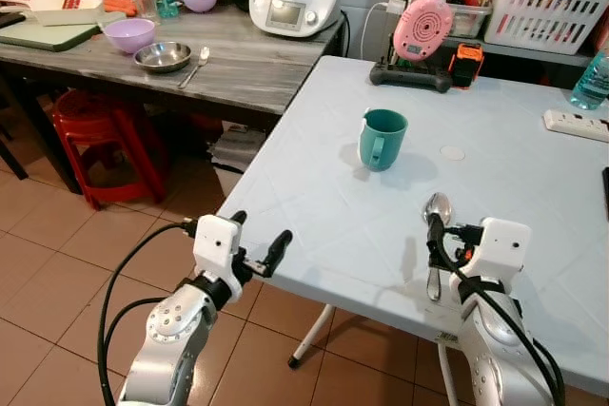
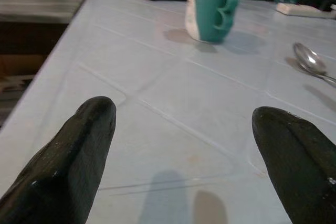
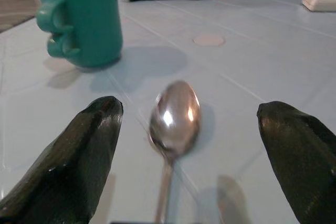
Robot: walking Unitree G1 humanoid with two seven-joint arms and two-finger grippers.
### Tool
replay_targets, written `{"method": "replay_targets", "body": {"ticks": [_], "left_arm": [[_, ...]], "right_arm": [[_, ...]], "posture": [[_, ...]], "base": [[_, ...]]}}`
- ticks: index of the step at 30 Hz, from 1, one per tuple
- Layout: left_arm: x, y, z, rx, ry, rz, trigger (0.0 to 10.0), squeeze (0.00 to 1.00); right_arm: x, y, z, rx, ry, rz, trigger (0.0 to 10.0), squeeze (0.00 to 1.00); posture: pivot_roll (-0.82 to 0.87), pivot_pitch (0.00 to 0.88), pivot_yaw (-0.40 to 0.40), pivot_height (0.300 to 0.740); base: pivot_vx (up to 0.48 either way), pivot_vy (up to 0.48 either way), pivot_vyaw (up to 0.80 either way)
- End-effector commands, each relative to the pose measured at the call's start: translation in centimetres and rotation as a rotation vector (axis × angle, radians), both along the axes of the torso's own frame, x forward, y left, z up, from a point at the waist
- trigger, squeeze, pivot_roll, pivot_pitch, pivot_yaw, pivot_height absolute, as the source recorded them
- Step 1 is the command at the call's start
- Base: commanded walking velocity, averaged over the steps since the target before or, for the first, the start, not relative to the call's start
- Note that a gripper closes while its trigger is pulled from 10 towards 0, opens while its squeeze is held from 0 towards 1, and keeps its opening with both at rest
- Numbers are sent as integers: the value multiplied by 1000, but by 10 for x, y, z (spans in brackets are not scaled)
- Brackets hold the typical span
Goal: Setting the table
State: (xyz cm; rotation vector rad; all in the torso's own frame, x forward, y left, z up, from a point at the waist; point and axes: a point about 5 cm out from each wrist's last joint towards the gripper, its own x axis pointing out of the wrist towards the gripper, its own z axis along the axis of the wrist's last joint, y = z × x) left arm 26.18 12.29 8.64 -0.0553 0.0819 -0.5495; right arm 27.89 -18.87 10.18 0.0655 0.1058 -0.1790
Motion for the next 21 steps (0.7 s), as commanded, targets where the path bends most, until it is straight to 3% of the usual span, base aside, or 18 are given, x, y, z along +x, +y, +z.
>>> {"method": "replay_targets", "body": {"ticks": [1, 3, 4, 5, 9, 10, 11, 12, 21], "left_arm": [[-1, -2, 1, 7, 6, -36, 10000, 0], [-2, -3, 1, 12, 0, -56, 10000, 0], [-3, -3, 2, 16, -3, -64, 10000, 0], [-3, -3, 2, 17, -4, -68, 10000, 0], [-3, -4, 4, 19, -9, -75, 10000, 0], [-3, -4, 4, 20, -10, -76, 10000, 0], [-3, -4, 4, 20, -10, -76, 10000, 0], [-3, -3, 5, 22, -13, -76, 10000, 0], [-6, -6, 5, 19, -3, -124, 10000, 0]], "right_arm": [[5, -1, -3, 3, 40, 1, 10000, 0], [10, 0, -3, 27, 50, 4, 10000, 0], [14, 3, -5, 30, 75, 15, 10000, 663], [15, 4, -7, 29, 98, 20, 10000, 949], [14, 6, -14, 41, 141, 25, 10000, 945], [13, 7, -17, 47, 156, 21, 10000, 208], [13, 7, -17, 47, 156, 21, 10000, 208], [11, 10, -23, 60, 186, 30, 10000, 0], [13, 17, -35, 69, 277, 79, 10000, 0]], "posture": [[31, 0, -11, 740], [31, 0, -11, 740], [34, 0, -13, 740], [34, 0, -13, 740], [41, 0, -16, 740], [41, 0, -16, 740], [41, 0, -16, 740], [45, 0, -17, 740], [41, 0, -12, 740]], "base": [[0, 0, 0], [0, 0, 0], [0, 0, 0], [0, 0, 0], [0, 0, 0], [0, 0, 0], [0, 0, 0], [0, 0, 0], [0, 0, 0]]}}
